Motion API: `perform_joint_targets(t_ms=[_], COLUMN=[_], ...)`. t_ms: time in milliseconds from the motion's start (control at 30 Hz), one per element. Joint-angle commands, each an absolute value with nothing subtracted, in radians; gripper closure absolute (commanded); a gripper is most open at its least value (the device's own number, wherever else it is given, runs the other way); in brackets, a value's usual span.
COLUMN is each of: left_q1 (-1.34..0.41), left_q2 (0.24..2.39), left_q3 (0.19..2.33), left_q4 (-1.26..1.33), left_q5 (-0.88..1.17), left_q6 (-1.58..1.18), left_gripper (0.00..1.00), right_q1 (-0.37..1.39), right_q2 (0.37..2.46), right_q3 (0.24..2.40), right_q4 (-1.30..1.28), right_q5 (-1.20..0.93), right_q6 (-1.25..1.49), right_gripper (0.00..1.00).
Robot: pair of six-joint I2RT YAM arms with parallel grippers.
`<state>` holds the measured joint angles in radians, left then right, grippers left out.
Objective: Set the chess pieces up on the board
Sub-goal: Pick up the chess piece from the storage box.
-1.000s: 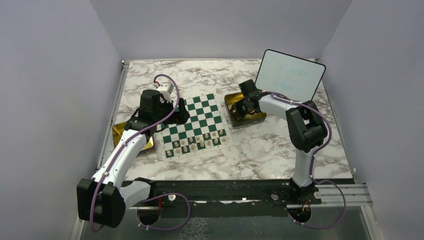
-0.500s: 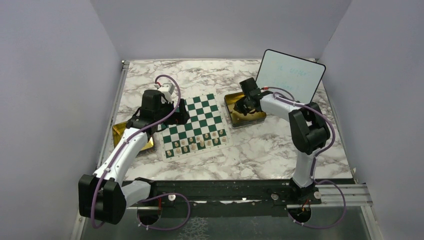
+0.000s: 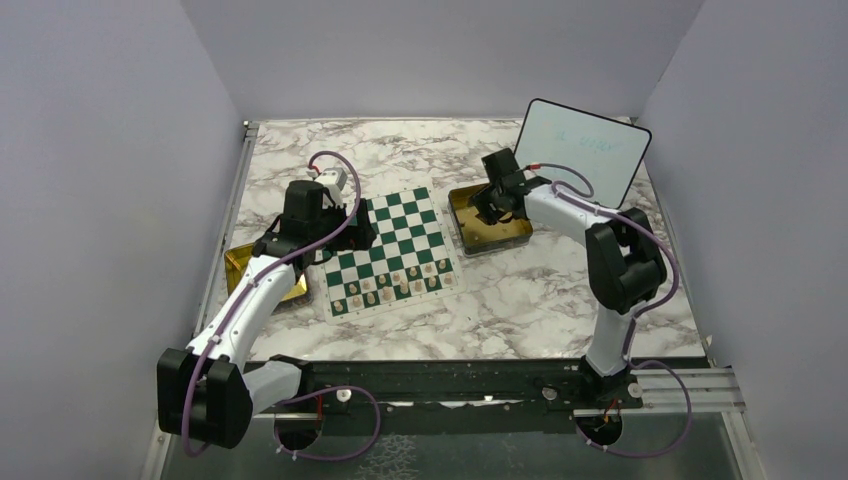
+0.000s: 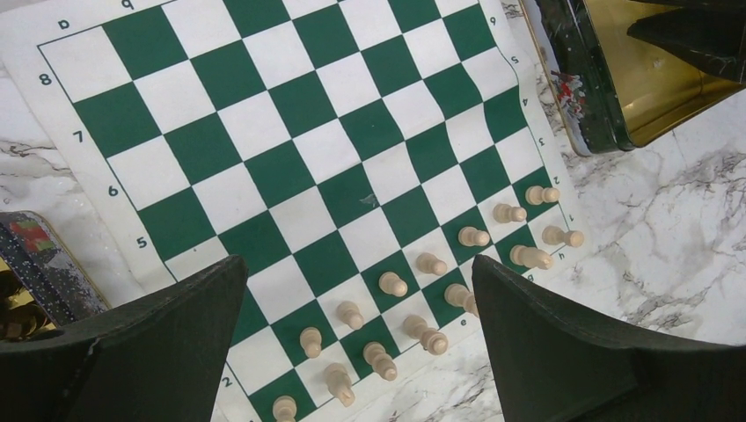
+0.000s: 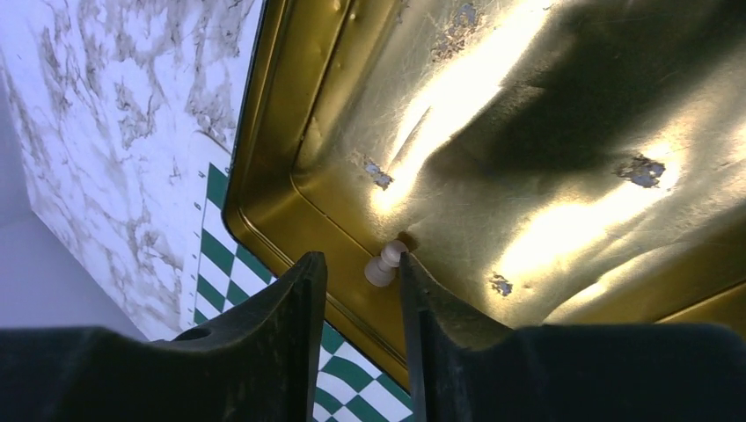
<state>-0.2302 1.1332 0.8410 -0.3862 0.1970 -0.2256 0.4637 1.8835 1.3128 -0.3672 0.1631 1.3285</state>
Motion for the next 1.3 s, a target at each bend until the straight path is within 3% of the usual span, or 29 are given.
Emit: perform_joint_targets(t_ms=[0, 367, 1267], left_q1=[-0.229, -0.229, -0.229], left_q2=[1.118, 1.119, 1.123], left_q3=[0.845, 0.845, 0.847], left_q4=[-0.379, -0.378, -0.377], left_q5=[0.183, 0.179, 0.180], left_q6=[-0.215, -0.213, -0.215], left_gripper=[0.01, 0.01, 0.01], right_q1=[0.469, 0.470, 0.483], right_q2=[1.934, 1.970, 2.047], right_q3=[1.370, 1.351, 1.405], right_q4=[-0.416, -0.404, -0.453], right_q5=[0.130, 0.093, 0.056], right_q6=[1.352, 1.425, 1.457], right_gripper=[0.57, 0.66, 0.65])
